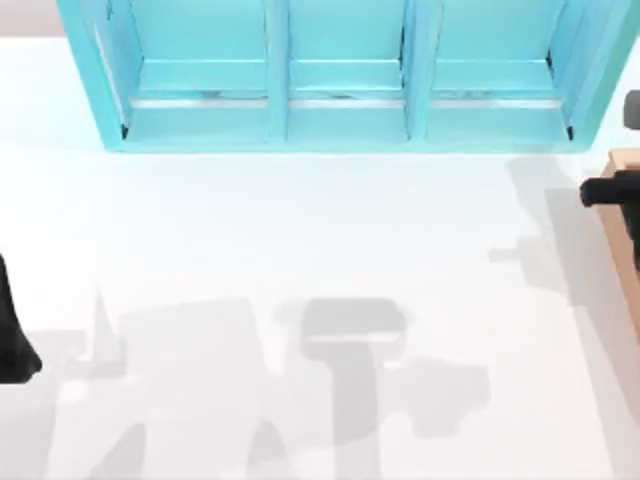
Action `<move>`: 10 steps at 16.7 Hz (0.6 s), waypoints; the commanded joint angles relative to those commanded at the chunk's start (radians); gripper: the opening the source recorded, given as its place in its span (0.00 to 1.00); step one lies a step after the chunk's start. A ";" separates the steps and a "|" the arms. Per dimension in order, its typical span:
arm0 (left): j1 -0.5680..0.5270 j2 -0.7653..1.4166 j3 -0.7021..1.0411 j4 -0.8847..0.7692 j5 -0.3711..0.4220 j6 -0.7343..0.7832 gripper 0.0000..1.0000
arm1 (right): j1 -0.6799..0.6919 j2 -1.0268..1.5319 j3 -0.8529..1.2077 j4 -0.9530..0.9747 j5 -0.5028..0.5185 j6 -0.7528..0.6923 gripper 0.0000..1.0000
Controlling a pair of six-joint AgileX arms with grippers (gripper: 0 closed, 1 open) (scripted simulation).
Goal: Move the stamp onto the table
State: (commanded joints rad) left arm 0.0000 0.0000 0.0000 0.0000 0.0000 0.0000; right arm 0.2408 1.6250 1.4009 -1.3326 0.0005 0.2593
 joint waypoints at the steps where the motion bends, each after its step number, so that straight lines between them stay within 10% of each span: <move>1: 0.000 0.000 0.000 0.000 0.000 0.000 1.00 | 0.026 0.037 0.003 0.025 0.001 0.027 0.00; 10: 0.000 0.000 0.000 0.000 0.000 0.000 1.00 | 0.233 0.340 0.036 0.291 0.002 0.238 0.00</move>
State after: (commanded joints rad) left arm 0.0000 0.0000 0.0000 0.0000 0.0000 0.0000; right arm 0.4737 1.9652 1.4369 -1.0412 0.0029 0.4970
